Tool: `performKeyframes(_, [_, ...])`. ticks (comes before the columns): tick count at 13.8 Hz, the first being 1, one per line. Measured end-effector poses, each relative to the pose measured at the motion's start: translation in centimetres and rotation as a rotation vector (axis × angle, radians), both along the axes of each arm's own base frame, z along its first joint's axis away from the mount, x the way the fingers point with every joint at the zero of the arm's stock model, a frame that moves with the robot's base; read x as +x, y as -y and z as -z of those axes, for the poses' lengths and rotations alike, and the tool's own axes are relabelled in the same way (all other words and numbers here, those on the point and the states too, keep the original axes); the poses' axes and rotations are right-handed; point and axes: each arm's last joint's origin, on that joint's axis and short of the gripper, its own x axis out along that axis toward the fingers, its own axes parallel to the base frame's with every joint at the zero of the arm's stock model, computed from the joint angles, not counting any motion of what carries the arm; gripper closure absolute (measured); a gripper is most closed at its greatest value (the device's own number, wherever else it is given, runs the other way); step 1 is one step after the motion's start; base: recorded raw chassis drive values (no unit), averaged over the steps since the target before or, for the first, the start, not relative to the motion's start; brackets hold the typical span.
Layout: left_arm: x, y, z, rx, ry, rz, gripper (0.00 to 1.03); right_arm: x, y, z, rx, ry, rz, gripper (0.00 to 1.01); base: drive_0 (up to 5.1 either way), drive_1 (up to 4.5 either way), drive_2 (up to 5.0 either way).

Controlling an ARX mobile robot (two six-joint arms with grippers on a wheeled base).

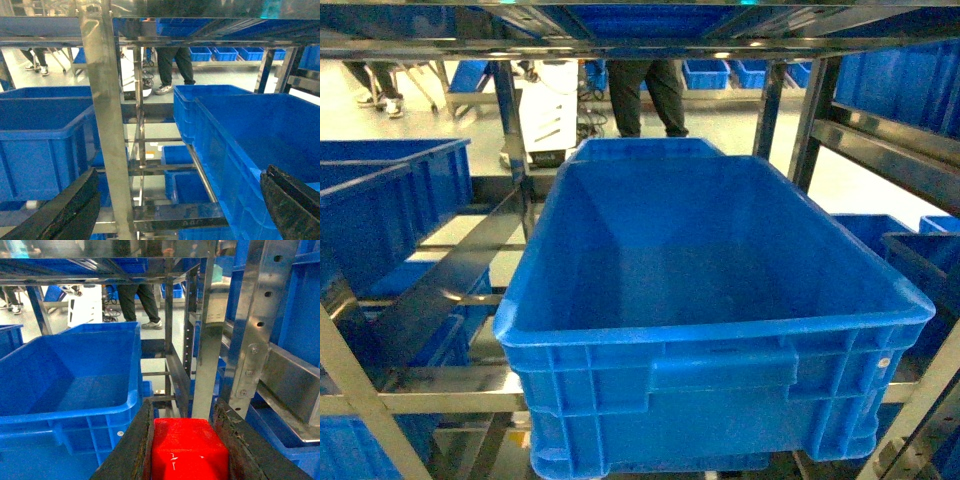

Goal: Pick red block from blue box to shelf

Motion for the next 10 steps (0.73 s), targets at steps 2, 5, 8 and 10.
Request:
performKeyframes(2, [0.00,0.00,0.00,0.000,0.000,0.000,0.05,0.00,0.00,0.00,0.000,0.000,0.000,0.72,0.0,0.00,0.0])
performKeyframes(5, [0.00,0.00,0.00,0.000,0.000,0.000,0.05,0.00,0.00,0.00,0.000,0.000,0.000,0.72,0.0,0.00,0.0])
performKeyframes(8, [0.00,0.00,0.00,0.000,0.000,0.000,0.05,0.00,0.00,0.00,0.000,0.000,0.000,0.72,0.0,0.00,0.0])
performKeyframes(10, [0.00,0.00,0.00,0.000,0.000,0.000,0.05,0.00,0.00,0.00,0.000,0.000,0.000,0.72,0.0,0.00,0.0])
